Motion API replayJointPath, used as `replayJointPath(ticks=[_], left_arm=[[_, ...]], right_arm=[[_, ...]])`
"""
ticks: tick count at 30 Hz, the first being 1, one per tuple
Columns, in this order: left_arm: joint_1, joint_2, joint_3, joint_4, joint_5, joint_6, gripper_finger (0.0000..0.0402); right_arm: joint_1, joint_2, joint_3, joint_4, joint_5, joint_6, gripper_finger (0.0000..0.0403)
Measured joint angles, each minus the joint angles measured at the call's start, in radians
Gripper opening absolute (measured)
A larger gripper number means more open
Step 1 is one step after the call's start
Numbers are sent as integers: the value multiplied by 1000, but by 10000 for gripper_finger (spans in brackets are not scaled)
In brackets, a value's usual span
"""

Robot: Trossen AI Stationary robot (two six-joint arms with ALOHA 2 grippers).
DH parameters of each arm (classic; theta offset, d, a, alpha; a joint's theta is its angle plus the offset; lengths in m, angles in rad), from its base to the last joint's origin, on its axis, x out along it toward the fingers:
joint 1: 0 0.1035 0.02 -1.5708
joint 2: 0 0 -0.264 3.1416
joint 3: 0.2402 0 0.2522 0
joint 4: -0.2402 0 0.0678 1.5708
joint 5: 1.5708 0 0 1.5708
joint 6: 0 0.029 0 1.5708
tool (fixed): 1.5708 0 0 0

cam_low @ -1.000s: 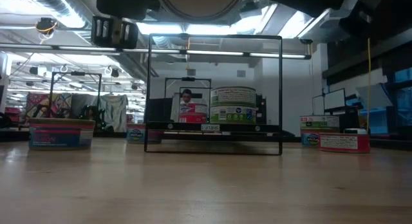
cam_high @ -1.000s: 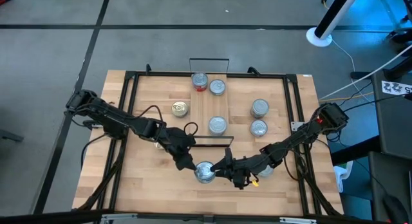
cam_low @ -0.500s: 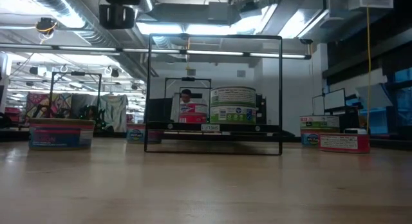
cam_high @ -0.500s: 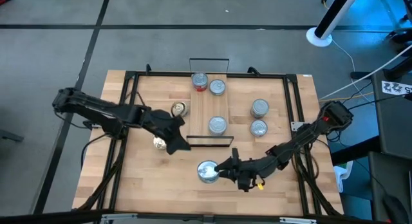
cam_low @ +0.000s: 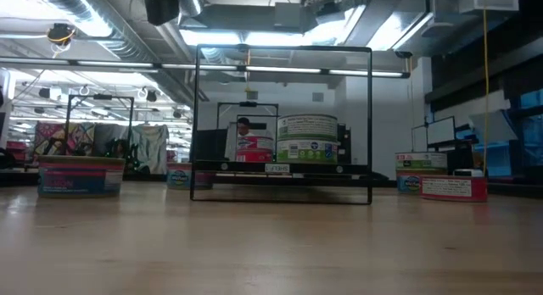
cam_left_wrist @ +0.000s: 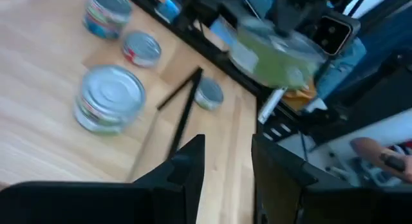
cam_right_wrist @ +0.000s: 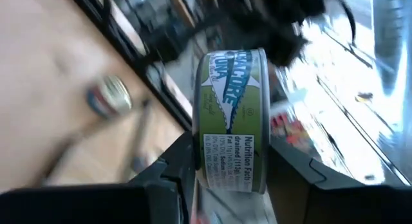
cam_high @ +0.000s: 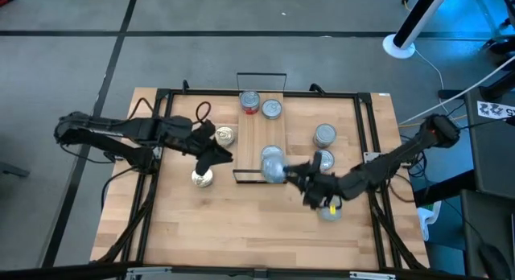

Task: Stack canned seafood by type on shelf
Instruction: Stack the green tuna can on top of the other green tuna can

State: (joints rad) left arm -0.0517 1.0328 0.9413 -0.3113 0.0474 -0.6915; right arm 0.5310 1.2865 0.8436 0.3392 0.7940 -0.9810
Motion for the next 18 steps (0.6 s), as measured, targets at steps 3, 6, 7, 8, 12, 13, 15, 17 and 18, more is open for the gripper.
replayJointPath(ticks=[3,6,7,8,12,13,15,17,18], left_arm=[[21,0,-1,-6,-5,35,123],[42,3,-1,-23,-5,57,123],[48,4,-1,-35,-6,62,123],[54,4,-1,-42,-7,67,123],[73,4,-1,-58,-9,102,123],[74,4,-1,-59,-9,116,123],[74,4,-1,-58,-9,154,123],[73,4,-1,-59,-8,189,123],[72,4,-1,-59,-9,203,123]], right_arm=[[-66,-65,0,-107,10,0,138],[-149,-115,0,-199,9,4,138],[-180,-128,0,-233,8,4,138],[-214,-137,0,-263,4,5,138],[-361,-140,0,-366,-76,8,138],[-397,-136,0,-382,-109,8,138],[-470,-125,0,-403,-183,10,138],[-539,-112,0,-407,-235,9,138],[-572,-107,0,-398,-264,9,138]])
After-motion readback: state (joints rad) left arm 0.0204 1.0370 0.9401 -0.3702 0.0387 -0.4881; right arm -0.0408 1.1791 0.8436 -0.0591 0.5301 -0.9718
